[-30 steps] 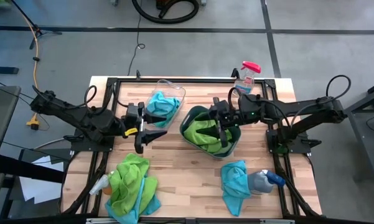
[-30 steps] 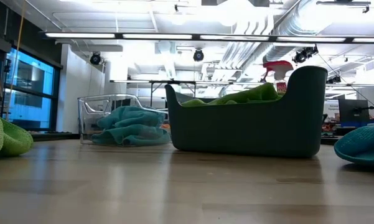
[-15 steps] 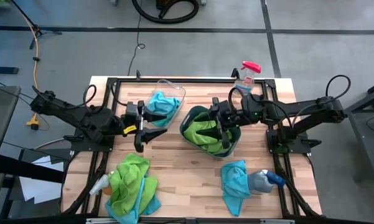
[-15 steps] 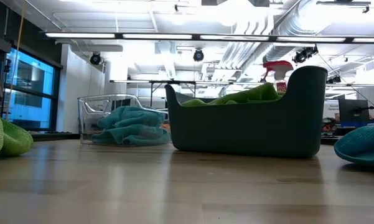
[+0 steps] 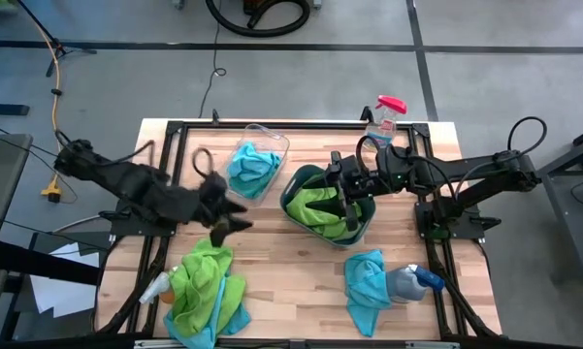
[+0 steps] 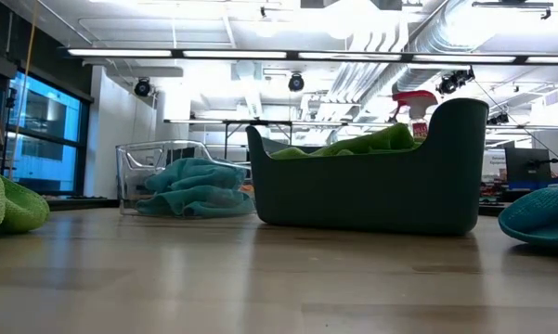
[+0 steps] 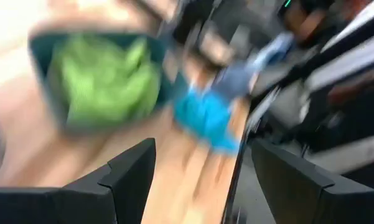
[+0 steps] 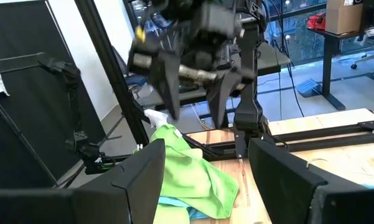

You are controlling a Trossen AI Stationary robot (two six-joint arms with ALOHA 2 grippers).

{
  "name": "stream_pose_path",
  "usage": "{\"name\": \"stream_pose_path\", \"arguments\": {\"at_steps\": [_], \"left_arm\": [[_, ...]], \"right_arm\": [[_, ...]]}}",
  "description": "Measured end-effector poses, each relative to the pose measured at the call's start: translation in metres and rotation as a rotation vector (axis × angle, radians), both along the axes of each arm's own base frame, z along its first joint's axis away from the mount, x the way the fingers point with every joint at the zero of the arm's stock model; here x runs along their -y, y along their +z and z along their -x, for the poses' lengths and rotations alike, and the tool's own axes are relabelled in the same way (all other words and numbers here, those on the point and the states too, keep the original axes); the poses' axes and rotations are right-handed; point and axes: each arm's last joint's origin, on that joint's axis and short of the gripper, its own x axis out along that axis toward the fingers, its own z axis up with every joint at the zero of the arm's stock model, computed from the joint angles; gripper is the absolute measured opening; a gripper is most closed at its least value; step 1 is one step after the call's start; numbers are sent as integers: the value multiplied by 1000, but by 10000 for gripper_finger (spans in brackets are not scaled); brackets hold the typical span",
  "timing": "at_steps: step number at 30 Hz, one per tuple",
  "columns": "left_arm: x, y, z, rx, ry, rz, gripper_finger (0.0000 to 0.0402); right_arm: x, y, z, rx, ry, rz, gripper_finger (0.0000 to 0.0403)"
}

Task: Sort microfiber towel by color & place in baskets
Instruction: Put the green microfiber towel into the blue bin

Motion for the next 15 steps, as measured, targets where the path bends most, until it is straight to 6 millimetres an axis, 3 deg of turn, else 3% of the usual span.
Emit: {"name": "stream_pose_path", "arguments": {"at_steps": [9, 15], "left_arm": [[41, -56, -7, -801, -24, 146, 255], [63, -80, -3, -1026, 56, 136, 255]], "right_arm": [[0, -3, -2, -9, 2, 35, 229], [0, -7, -2, -52, 2, 41, 229]]}}
